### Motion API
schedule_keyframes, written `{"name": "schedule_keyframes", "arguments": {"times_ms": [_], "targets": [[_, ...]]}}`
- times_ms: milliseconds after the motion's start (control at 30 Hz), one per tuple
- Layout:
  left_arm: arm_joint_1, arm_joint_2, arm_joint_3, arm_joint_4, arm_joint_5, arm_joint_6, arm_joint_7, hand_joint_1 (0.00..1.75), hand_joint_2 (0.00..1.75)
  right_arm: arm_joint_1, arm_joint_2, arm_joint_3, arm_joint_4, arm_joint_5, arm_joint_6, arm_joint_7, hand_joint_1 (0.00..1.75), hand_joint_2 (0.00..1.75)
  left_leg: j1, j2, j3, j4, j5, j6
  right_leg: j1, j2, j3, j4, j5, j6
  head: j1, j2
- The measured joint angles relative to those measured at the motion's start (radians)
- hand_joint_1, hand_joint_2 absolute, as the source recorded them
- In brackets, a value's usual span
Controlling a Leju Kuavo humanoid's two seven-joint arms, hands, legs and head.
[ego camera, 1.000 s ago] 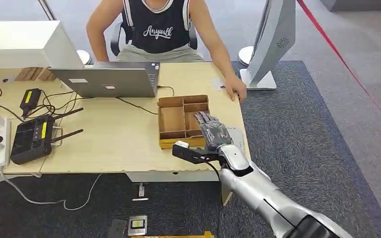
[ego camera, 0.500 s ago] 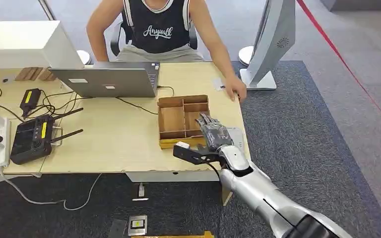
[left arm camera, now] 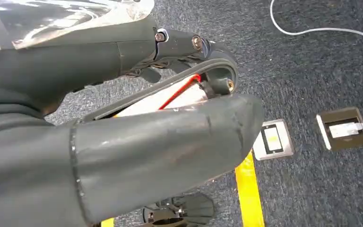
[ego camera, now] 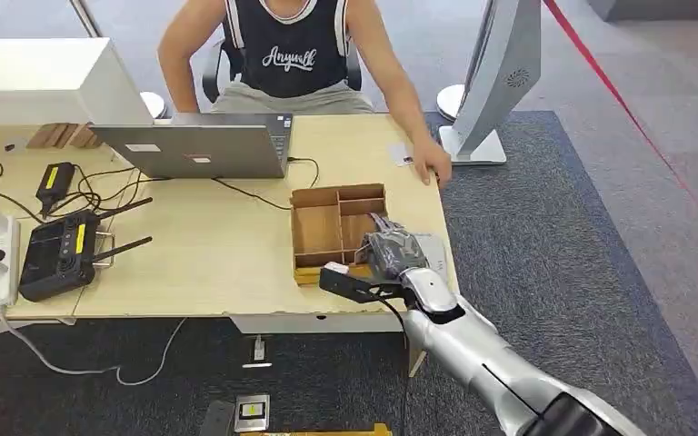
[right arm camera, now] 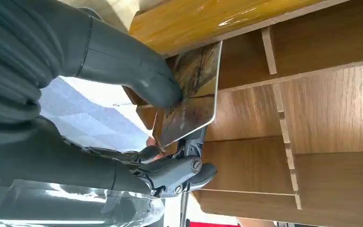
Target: Pass the card to the sensor for recognition and then transmit it.
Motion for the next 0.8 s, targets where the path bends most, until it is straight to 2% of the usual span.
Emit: {"name": "schedule_keyframes", "arguments": {"times_ms": [367,600,800], "targets": [[0.002,0.000,0.001,0.000,-0.031,0.000,0.005,0.00,0.00,0.000,0.000,0.000,0.000,-0.002,0.000,0.000,1.75,1.75,0.000,0.000,0.000,0.000,0.000,0.000,0.000,0.000,0.000,0.000,0.000,0.000,0.000,0.000],[0.002,0.000,0.001,0.000,-0.060,0.000,0.032,0.00,0.00,0.000,-0.003,0.000,0.000,-0.002,-0.004,0.000,1.75,1.75,0.000,0.000,0.000,0.000,0.000,0.000,0.000,0.000,0.000,0.000,0.000,0.000,0.000,0.000],[0.001,0.000,0.001,-0.001,-0.053,0.000,0.042,0.00,0.00,-0.003,-0.013,-0.008,-0.025,0.002,-0.044,0.000,1.75,1.75,0.000,0.000,0.000,0.000,0.000,0.000,0.000,0.000,0.000,0.000,0.000,0.000,0.000,0.000]]}}
